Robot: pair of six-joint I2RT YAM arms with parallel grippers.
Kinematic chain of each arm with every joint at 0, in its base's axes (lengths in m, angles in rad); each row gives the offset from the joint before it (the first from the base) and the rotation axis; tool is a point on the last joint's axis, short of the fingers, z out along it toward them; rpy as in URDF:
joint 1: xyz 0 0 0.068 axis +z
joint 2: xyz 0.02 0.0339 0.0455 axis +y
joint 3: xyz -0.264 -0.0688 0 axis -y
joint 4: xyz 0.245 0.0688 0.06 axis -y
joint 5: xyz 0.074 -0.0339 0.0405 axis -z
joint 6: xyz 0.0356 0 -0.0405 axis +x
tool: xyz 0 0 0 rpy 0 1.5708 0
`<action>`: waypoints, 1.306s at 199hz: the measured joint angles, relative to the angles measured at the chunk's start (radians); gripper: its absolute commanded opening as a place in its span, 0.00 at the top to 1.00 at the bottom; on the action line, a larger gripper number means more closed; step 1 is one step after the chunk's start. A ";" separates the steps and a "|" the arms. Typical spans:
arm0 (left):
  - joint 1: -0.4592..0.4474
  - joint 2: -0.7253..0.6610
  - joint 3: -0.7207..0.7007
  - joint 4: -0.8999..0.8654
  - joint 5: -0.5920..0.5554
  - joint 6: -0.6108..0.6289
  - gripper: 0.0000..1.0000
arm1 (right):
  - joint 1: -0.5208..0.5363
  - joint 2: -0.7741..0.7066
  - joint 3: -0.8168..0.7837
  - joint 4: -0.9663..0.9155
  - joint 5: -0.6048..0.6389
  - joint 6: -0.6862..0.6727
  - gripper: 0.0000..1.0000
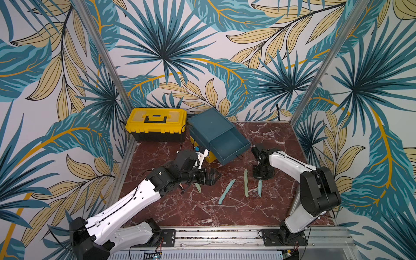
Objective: Place the fruit knives into the drawer by color
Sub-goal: Pick up the fruit knife from the center of the board, then place the fruit knife in the drawer.
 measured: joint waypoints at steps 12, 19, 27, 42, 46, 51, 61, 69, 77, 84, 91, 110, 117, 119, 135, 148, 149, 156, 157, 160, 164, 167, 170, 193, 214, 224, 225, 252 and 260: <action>0.000 0.008 0.009 -0.001 0.000 0.009 0.00 | -0.004 -0.039 0.002 -0.029 0.004 0.015 1.00; 0.000 0.014 0.016 -0.005 0.000 0.014 0.00 | -0.005 -0.060 0.005 -0.048 0.005 0.026 1.00; -0.001 0.021 0.025 -0.006 0.000 0.021 0.00 | -0.007 -0.082 0.011 -0.069 0.003 0.038 1.00; -0.001 0.035 0.047 -0.009 -0.001 0.037 0.00 | -0.008 -0.124 0.038 -0.115 -0.002 0.069 1.00; -0.001 0.038 0.052 -0.009 -0.002 0.042 0.00 | -0.009 -0.135 0.047 -0.127 -0.004 0.077 1.00; -0.001 0.040 0.058 -0.009 -0.003 0.047 0.00 | -0.008 -0.149 0.061 -0.142 -0.009 0.090 1.00; -0.001 0.043 0.069 -0.010 -0.004 0.058 0.00 | -0.009 -0.178 0.093 -0.173 -0.026 0.119 1.00; -0.001 0.046 0.079 -0.014 -0.007 0.068 0.00 | -0.009 -0.200 0.125 -0.199 -0.042 0.145 1.00; -0.001 0.050 0.091 -0.020 -0.008 0.078 0.00 | -0.009 -0.222 0.154 -0.220 -0.058 0.170 1.00; -0.001 0.055 0.103 -0.024 -0.011 0.086 0.00 | -0.009 -0.241 0.181 -0.238 -0.073 0.194 1.00; 0.000 0.061 0.116 -0.027 -0.011 0.095 0.00 | -0.009 -0.262 0.208 -0.257 -0.091 0.221 1.00; 0.012 0.079 0.144 -0.028 -0.008 0.112 0.00 | -0.009 -0.306 0.262 -0.293 -0.150 0.287 1.00; 0.020 0.086 0.150 -0.029 -0.002 0.115 0.00 | -0.009 -0.319 0.281 -0.304 -0.178 0.314 1.00; 0.024 0.087 0.152 -0.029 -0.002 0.117 0.00 | -0.009 -0.321 0.285 -0.306 -0.183 0.319 1.00; 0.061 0.097 0.157 -0.028 0.007 0.121 0.00 | -0.006 -0.341 0.327 -0.322 -0.245 0.380 1.00; 0.095 0.100 0.159 -0.028 0.019 0.124 0.00 | 0.001 -0.355 0.358 -0.320 -0.292 0.431 1.00; 0.097 0.100 0.159 -0.028 0.020 0.124 0.00 | 0.001 -0.356 0.360 -0.320 -0.294 0.434 1.00; 0.112 0.102 0.163 -0.029 0.026 0.126 0.00 | 0.008 -0.364 0.375 -0.315 -0.318 0.462 1.00; 0.113 0.102 0.163 -0.029 0.026 0.126 0.00 | 0.009 -0.365 0.378 -0.314 -0.322 0.467 1.00; 0.118 0.103 0.164 -0.029 0.027 0.128 0.00 | 0.013 -0.369 0.385 -0.312 -0.332 0.478 1.00; 0.126 0.105 0.168 -0.029 0.031 0.130 0.00 | 0.018 -0.372 0.396 -0.311 -0.343 0.494 1.00; 0.130 0.108 0.172 -0.030 0.032 0.134 0.00 | 0.021 -0.373 0.405 -0.309 -0.351 0.505 1.00; 0.134 0.110 0.175 -0.031 0.034 0.135 0.00 | 0.025 -0.375 0.414 -0.308 -0.358 0.516 1.00; 0.141 0.129 0.200 -0.032 0.051 0.150 0.00 | 0.058 -0.375 0.483 -0.244 -0.415 0.602 1.00; 0.143 0.140 0.200 -0.031 0.063 0.158 0.00 | 0.084 -0.335 0.552 -0.180 -0.449 0.653 1.00; 0.143 0.147 0.200 -0.030 0.066 0.159 0.00 | 0.095 -0.297 0.592 -0.152 -0.460 0.666 1.00; 0.143 0.147 0.200 -0.030 0.067 0.159 0.00 | 0.095 -0.294 0.595 -0.150 -0.460 0.667 1.00; 0.144 0.157 0.200 -0.030 0.069 0.159 0.00 | 0.105 -0.181 0.639 -0.061 -0.481 0.687 1.00; 0.144 0.157 0.200 -0.030 0.069 0.159 0.00 | 0.105 -0.148 0.639 -0.039 -0.486 0.693 1.00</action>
